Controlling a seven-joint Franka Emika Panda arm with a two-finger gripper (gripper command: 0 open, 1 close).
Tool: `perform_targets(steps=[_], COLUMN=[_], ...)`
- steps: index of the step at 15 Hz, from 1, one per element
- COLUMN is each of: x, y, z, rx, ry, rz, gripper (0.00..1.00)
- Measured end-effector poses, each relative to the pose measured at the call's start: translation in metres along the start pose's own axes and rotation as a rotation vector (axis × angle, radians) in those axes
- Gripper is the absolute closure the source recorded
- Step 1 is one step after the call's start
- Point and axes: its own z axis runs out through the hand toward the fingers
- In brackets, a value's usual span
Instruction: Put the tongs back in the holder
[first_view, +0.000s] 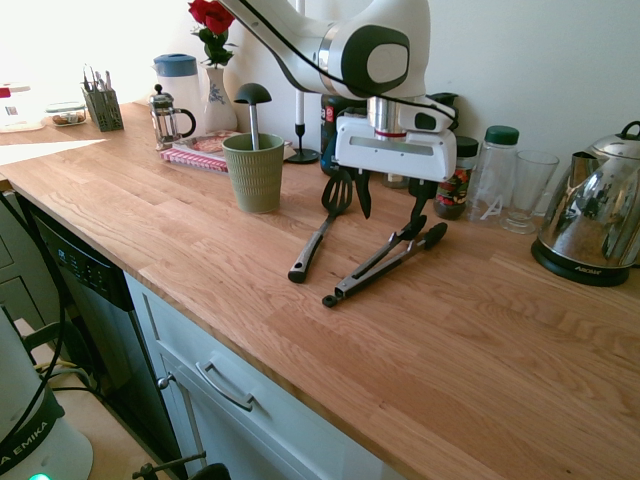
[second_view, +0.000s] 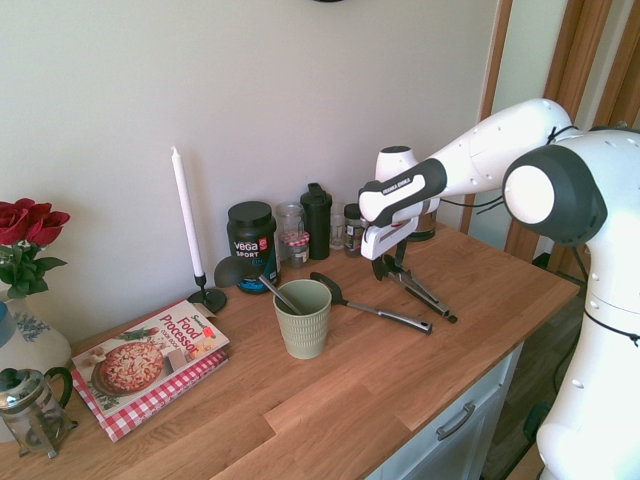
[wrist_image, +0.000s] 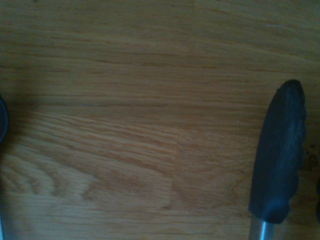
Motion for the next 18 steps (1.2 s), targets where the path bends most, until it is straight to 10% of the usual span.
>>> perform_targets(steps=[18], x=[0.008], y=[0.008], z=[0.031], rx=[-0.003], ry=[-0.008], rz=[-0.001], gripper=[1.00])
